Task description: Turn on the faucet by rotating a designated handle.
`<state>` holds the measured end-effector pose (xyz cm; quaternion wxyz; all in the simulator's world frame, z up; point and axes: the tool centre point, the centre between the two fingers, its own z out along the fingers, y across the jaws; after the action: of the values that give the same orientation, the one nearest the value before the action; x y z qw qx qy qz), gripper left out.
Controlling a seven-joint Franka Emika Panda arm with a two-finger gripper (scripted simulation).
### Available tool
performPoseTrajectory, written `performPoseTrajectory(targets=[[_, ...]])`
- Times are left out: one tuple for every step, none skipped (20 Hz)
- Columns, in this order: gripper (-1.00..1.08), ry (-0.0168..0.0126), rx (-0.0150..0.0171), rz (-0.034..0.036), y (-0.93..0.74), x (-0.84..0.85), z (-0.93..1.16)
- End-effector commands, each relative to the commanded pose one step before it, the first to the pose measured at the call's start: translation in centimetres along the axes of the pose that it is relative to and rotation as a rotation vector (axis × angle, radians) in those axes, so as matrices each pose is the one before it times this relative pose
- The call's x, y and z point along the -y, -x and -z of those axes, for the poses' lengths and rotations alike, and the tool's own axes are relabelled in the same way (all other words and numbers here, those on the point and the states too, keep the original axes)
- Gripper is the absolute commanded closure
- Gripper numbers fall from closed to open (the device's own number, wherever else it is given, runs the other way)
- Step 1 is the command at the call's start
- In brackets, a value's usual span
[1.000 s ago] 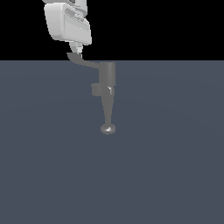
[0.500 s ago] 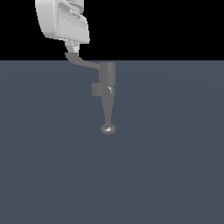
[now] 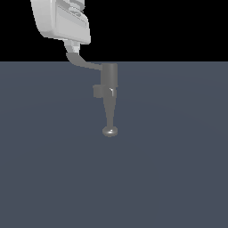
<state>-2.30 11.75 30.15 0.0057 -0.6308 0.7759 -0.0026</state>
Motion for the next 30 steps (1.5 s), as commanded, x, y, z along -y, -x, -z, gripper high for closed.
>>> performPoseTrajectory(targets=[[1.08, 0.00433, -0.00295, -0.00527, -0.94, -0.615, -0.104], [1.08, 0.0004, -0.00014, 0.00024, -0.223, -0.245, -0.015], [1.08, 0.0, 0.0, 0.0, -0.239, -0.253, 0.008], [1.08, 0.0007, -0.00024, 0.00041, -0.213, -0.242, -0.031], [1.08, 0.0, 0.0, 0.0, -0.241, -0.255, 0.008], [1.08, 0.0007, -0.00024, 0.00041, -0.215, -0.243, -0.031], [1.08, 0.0, 0.0, 0.0, -0.243, -0.256, 0.008], [1.08, 0.00057, -0.0002, 0.00033, -0.221, -0.247, -0.024], [1.08, 0.0004, -0.00015, 0.00023, -0.229, -0.251, -0.014], [1.08, 0.0, 0.0, 0.0, -0.245, -0.259, 0.008], [1.08, 0.0007, -0.00026, 0.0004, -0.219, -0.246, -0.03], [1.08, 0.0, 0.0, 0.0, -0.246, -0.26, 0.008], [1.08, 0.00057, -0.00021, 0.00032, -0.226, -0.25, -0.023], [1.08, 0.00041, -0.00015, 0.00022, -0.233, -0.254, -0.014], [1.08, 0.0, 0.0, 0.0, -0.248, -0.262, 0.008], [1.08, 0.00071, -0.00027, 0.00038, -0.223, -0.249, -0.029], [1.08, 0.0, 0.0, 0.0, -0.249, -0.263, 0.009], [1.08, 0.00058, -0.00023, 0.00029, -0.23, -0.252, -0.021], [1.08, 0.00041, -0.00017, 0.0002, -0.237, -0.256, -0.012], [1.08, 0.00042, -0.00017, 0.00019, -0.238, -0.256, -0.011], [1.08, 0.0, 0.0, 0.0, 0.0, 0.0, 0.0], [1.08, -0.00825, 0.00385, 0.00494, 0.568, 0.351, 0.307], [1.08, 0.00041, -0.00016, -0.00021, -0.578, -0.018, -0.012], [1.08, 0.00071, -0.00028, -0.00037, -0.585, -0.006, -0.027], [1.08, 0.00041, -0.00016, -0.00021, -0.585, -0.017, -0.012], [1.08, 0.0007, -0.00028, -0.00037, -0.591, -0.006, -0.027], [1.08, 0.0004, -0.00017, -0.00022, -0.591, -0.017, -0.011], [1.08, 0.0007, -0.00029, -0.00038, -0.597, -0.006, -0.026], [1.08, 0.0004, -0.00017, -0.00022, -0.597, -0.016, -0.011], [1.08, 0.00069, -0.0003, -0.00038, -0.603, -0.005, -0.026]])
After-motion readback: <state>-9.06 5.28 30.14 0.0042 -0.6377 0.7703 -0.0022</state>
